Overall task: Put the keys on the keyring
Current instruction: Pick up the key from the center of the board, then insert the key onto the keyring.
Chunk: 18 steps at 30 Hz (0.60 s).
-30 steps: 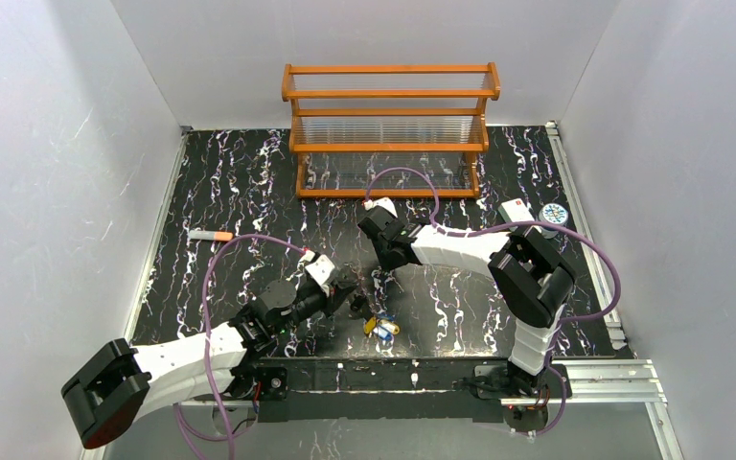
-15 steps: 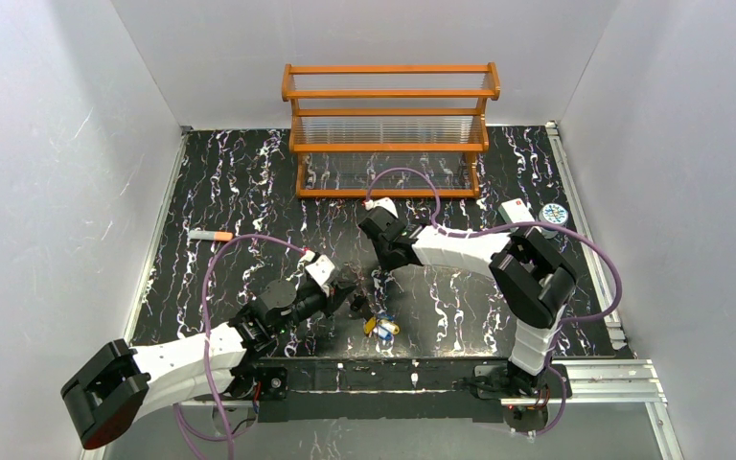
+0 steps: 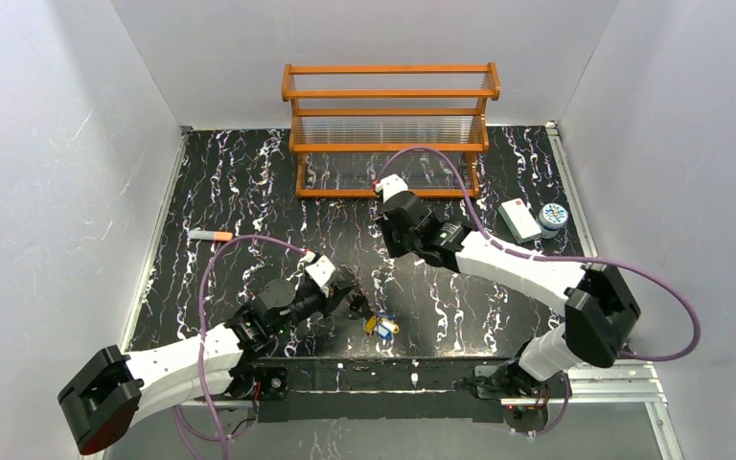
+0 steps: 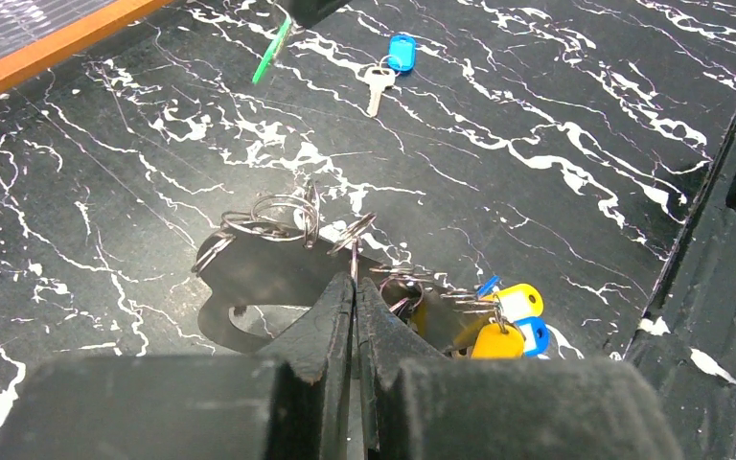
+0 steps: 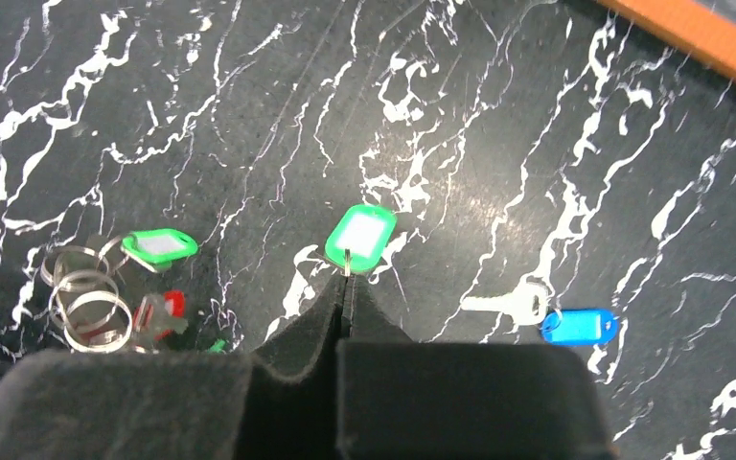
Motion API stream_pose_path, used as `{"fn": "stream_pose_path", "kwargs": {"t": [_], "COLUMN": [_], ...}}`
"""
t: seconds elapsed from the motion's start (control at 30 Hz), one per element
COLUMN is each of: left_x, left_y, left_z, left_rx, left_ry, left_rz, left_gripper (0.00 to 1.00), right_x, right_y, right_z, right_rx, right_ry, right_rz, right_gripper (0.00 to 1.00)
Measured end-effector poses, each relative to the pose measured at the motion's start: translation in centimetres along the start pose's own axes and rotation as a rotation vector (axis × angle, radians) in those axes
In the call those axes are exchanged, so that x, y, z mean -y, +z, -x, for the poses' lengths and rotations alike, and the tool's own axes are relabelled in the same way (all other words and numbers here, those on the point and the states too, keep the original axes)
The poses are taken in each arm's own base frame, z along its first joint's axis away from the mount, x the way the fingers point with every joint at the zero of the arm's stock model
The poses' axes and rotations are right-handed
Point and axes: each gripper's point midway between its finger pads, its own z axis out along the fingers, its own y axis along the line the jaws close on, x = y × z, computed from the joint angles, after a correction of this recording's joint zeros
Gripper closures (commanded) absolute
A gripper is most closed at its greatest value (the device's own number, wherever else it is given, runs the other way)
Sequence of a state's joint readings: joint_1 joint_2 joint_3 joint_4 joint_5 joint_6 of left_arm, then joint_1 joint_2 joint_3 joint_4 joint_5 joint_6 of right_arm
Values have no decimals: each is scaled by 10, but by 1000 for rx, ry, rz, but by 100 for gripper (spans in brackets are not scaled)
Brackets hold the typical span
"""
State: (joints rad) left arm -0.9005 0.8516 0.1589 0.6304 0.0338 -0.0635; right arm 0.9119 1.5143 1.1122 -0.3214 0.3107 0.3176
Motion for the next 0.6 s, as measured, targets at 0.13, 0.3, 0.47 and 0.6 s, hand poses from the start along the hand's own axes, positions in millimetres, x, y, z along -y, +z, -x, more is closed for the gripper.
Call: {"fn": "stream_pose_path", "kwargs": {"t": [0.13,0.3,0.47,0.6], "left_x": [-2,-4,-5,-5], "left_y": [-2,-5,-5,-4], "left_z": [0,0,-1,-1], "left_rx": [-9,-21,-29,-33], "left_ry": [16,35,44,45], "left_rz": [9,16,20,20], "left_gripper": [100,100,100,100], "right_x": [0,-5,-20,-35], "right_y": [-14,-23,-38,-52], "right_z": [6,-11,-37,-53], "right_rx": [56,32,-3,-7], "right_ry": [-88,-154,-210,-244], "right_rz": [50,124,279,415], "right_gripper": [99,99,99,99]}}
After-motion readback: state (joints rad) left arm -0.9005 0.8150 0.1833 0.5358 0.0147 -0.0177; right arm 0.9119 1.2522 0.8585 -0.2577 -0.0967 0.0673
